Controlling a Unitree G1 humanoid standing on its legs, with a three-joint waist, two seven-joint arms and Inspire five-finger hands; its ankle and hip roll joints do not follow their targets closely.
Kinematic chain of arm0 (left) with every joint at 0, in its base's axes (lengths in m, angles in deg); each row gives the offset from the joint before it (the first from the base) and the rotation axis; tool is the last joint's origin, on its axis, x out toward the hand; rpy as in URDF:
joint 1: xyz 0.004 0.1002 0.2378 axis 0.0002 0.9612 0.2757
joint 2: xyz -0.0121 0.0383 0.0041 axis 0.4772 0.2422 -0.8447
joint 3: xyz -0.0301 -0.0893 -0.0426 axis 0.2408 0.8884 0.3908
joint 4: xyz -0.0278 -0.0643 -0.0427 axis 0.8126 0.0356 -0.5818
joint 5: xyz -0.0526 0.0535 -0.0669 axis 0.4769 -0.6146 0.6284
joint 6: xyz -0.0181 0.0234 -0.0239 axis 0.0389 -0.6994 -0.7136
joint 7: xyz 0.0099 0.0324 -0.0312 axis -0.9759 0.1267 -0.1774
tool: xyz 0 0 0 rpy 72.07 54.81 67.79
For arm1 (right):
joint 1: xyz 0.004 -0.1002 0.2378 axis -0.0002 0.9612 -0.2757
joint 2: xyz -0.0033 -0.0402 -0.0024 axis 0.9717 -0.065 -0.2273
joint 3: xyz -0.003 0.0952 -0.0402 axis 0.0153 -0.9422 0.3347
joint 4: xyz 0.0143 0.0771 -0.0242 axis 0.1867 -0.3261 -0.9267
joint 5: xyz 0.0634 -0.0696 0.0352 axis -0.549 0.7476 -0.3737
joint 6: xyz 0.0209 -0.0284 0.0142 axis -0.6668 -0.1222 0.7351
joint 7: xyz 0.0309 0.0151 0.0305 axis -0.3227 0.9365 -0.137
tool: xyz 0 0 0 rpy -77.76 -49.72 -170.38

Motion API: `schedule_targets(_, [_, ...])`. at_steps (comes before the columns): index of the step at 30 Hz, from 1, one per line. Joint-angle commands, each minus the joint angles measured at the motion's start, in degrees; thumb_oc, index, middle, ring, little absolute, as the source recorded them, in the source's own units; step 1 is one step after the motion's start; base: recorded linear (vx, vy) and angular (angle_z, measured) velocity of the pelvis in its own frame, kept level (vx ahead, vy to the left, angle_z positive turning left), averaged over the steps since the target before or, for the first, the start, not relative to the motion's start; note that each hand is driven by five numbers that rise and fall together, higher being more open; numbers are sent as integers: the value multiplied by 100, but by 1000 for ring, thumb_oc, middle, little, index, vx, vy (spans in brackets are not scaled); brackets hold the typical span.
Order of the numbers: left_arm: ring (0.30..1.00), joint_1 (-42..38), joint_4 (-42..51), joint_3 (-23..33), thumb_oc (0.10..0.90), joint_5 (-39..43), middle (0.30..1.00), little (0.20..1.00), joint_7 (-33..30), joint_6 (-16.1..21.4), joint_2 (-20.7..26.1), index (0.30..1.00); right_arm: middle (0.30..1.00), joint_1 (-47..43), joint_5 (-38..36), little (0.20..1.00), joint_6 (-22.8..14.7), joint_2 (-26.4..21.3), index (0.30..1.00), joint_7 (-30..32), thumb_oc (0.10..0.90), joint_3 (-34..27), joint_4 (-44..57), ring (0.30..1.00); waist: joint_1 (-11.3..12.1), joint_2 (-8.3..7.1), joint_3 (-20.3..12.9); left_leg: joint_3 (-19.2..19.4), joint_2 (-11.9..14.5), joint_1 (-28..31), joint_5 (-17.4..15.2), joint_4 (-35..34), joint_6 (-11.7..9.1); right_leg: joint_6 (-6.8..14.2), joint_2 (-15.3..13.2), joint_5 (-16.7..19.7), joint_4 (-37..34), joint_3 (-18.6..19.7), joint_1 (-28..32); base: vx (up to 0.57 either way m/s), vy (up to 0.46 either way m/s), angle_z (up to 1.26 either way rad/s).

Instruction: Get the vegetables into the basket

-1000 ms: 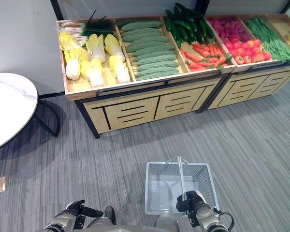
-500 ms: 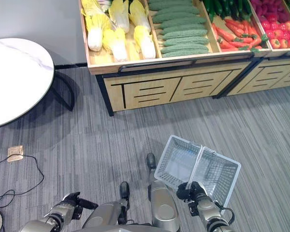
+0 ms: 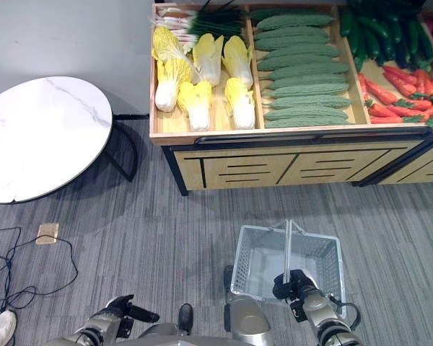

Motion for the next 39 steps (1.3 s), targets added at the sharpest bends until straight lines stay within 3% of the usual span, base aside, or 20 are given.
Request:
schedule_targets(1, [1000,158,104,24,900,5,1000,1000,-169,-47,114,1000,300,252,131,300,-51,-298,300,39,400,233,136,300,-58,63,-14,15,357,385,-205,190,-277,689,-164,-201,743,456,-933,99,-150,5])
schedule_targets(4, [1000,191,113,92,900,83,1000,1000,-152,-29,110,1000,300,255,176,300,-44,-333,300,2,400,289,112,300,6,79,-10,27,381,224,187,816,-416,543,-51,-343,698,407,-653,83,-155,9])
schedule_targets(7, [1000,215,167,79,900,105,1000,1000,-147,-38,120,1000,300,271,208,300,-42,-356,300,-14,400,321,117,300,85,-56,111,159,288,-198,674,1738,-483,401,-78,-403,625,406,-285,51,-158,8])
schedule_targets(9, [1000,219,186,76,900,114,1000,1000,-156,-42,125,1000,300,270,214,300,-34,-361,300,-13,400,323,111,300,121,-109,134,230,296,-278,698,1851,-455,369,-96,-440,606,408,-191,50,-100,8])
schedule_targets(10, [1000,227,173,67,900,106,1000,1000,-149,-60,124,1000,300,260,238,300,-9,-387,300,-12,400,308,53,300,141,-155,146,608,434,-484,656,1782,-414,386,-171,-508,580,408,-29,73,-42,12])
schedule_targets(13, [1000,262,180,16,900,15,1000,1000,-148,-67,98,1000,300,264,265,300,26,-409,300,-21,400,266,-17,300,219,-159,77,903,374,-927,388,957,-361,480,-268,-568,506,414,189,136,-8,27])
schedule_targets(14, [1000,281,186,-3,900,3,1000,1000,-162,-67,73,1000,300,272,283,300,23,-410,300,-10,400,275,-26,300,252,-138,93,904,347,-904,373,782,-357,498,-251,-607,528,452,234,193,30,24])
schedule_targets(15, [1000,303,220,-26,900,-36,1000,1000,-175,-36,86,1000,300,267,331,300,11,-390,300,8,400,322,-43,300,370,-48,88,769,208,-1242,697,435,-319,501,-131,-681,530,553,372,145,25,13])
schedule_targets(17, [1000,318,161,-48,900,-113,1000,1000,-221,-90,100,1000,300,283,375,300,31,-376,300,9,400,340,-85,300,412,-39,115,758,154,-1232,751,394,-299,500,-99,-745,582,611,440,103,27,-2])
schedule_targets(22, [1000,366,270,-70,900,-21,1000,1000,-160,-16,107,1000,300,265,393,300,6,-228,300,9,400,463,-138,300,449,-59,7,808,153,-881,635,118,-208,508,-13,-719,456,736,479,42,36,-59])
schedule_targets(32, [1000,242,402,-137,900,100,1000,1000,-192,56,128,1000,300,137,402,300,22,-120,300,18,400,567,-190,300,499,-82,76,899,60,-866,640,-146,-110,627,-140,-556,147,820,409,3,67,-10])
schedule_targets(36, [1000,120,913,-111,900,384,1000,1000,-321,189,190,1000,300,155,355,300,-5,-119,300,58,400,526,-156,300,496,-55,71,824,-14,-821,578,-159,-67,671,-234,-541,102,843,422,32,80,6])
schedule_targets(39, [1000,78,2092,-95,900,606,1000,1000,-521,425,398,1000,300,178,313,300,-51,-137,300,111,400,455,-69,300,532,-62,56,771,-91,-773,479,-104,-25,717,-306,-530,68,857,494,35,54,10])
